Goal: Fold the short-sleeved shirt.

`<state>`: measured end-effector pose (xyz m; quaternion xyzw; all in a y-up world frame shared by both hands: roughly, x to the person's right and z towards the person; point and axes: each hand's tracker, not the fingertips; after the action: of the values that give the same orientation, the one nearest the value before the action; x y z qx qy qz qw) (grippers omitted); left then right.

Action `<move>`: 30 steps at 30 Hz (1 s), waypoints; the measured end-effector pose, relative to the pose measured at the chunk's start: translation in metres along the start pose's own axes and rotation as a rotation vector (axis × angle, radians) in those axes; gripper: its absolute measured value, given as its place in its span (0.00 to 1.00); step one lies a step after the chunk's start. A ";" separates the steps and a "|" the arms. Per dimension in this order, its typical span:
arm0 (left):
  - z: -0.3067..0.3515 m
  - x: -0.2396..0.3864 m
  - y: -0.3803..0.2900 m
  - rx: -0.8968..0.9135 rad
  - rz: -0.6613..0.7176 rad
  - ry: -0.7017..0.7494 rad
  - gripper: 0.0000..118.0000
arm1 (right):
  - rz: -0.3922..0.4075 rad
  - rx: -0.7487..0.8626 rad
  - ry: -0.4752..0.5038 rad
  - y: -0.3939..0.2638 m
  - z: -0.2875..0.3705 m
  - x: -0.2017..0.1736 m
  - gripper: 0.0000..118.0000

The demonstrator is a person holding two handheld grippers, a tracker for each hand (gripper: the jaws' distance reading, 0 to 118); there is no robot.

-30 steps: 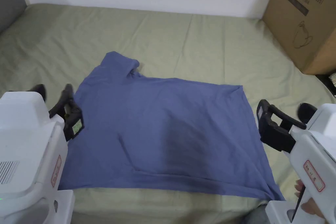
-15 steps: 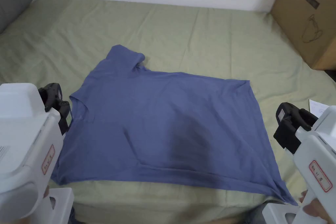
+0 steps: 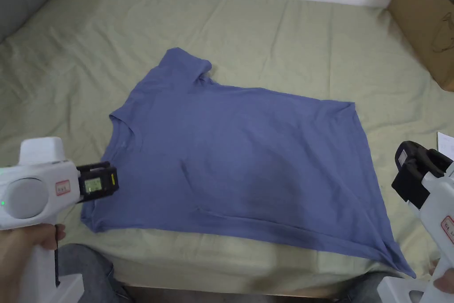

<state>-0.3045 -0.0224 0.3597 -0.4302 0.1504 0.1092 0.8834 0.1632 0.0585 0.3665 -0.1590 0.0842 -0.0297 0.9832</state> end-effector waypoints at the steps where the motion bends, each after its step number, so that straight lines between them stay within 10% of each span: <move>1: -0.009 -0.001 -0.006 -0.046 -0.019 -0.005 1.00 | -0.002 -0.006 -0.001 -0.001 -0.001 0.000 0.00; 8: -0.051 0.003 -0.027 -0.161 -0.021 0.046 0.84 | 0.000 -0.052 -0.009 -0.005 -0.004 0.004 0.00; 14: -0.064 0.001 -0.027 -0.205 0.003 -0.065 0.09 | 0.032 -0.067 -0.023 -0.004 -0.008 0.006 0.00; 22: -0.022 0.001 -0.015 -0.060 0.065 -0.104 0.02 | -0.044 -0.330 -0.062 -0.014 -0.030 0.039 0.01; 26: -0.004 0.002 -0.007 -0.009 0.092 -0.124 0.02 | -0.139 -0.616 -0.173 -0.040 -0.060 0.081 0.88; 30: -0.002 0.002 -0.005 0.002 0.100 -0.128 0.02 | -0.078 -0.798 -0.162 -0.073 -0.082 0.103 0.93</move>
<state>-0.3013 -0.0269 0.3618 -0.4133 0.1148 0.1805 0.8851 0.2478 -0.0450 0.2974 -0.5328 0.0054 -0.0195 0.8460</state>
